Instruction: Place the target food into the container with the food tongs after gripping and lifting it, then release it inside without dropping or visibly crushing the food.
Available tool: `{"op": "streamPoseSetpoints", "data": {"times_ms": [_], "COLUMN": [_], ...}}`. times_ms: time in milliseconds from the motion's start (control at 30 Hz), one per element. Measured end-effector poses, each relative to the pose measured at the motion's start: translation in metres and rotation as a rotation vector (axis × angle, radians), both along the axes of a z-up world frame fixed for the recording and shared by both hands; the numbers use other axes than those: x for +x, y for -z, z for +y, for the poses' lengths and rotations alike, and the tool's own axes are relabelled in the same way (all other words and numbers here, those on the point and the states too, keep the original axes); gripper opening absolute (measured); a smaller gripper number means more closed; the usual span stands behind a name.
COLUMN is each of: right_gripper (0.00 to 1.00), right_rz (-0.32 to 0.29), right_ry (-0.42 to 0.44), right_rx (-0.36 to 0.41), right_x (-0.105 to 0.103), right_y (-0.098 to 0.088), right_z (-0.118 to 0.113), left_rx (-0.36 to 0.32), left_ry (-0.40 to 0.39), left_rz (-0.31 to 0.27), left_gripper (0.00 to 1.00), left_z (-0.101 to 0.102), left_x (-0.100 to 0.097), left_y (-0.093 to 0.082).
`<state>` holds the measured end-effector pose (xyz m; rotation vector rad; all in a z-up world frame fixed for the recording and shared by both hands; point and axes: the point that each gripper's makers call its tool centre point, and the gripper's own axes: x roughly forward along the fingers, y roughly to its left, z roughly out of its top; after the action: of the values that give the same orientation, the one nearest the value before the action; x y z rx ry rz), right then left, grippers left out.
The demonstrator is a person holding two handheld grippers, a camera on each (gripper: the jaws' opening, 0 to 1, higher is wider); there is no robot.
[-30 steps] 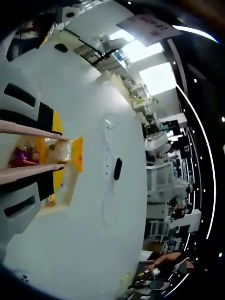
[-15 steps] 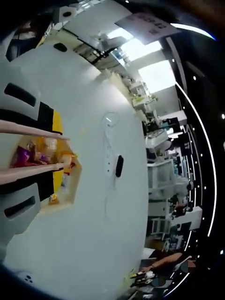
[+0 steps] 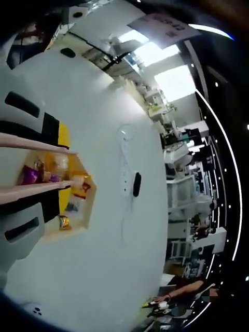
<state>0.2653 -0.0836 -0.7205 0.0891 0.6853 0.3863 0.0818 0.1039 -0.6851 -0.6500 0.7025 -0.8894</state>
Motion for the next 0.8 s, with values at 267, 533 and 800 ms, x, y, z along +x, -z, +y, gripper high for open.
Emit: {"op": "streamPoseSetpoints", "data": {"times_ms": [267,533,800], "right_gripper": [0.27,0.27,0.27], "right_rz": [0.002,0.055,0.088], "right_ry": [-0.061,-0.097,-0.115], "right_rx": [0.059,0.160,0.253], "right_x": [-0.014,-0.043,-0.068], "right_y": [-0.007,-0.003,-0.001], "right_z": [0.015,0.030,0.050], "left_rx": [-0.009,-0.029,-0.046], "left_ry": [0.016,0.068,0.082], "left_rz": [-0.018,-0.013,-0.016], "left_gripper": [0.76,0.69,0.71], "left_z": [-0.002,-0.009,-0.014], "left_x": [0.008,0.004,0.004], "left_y": [-0.004,-0.001,-0.004]}}
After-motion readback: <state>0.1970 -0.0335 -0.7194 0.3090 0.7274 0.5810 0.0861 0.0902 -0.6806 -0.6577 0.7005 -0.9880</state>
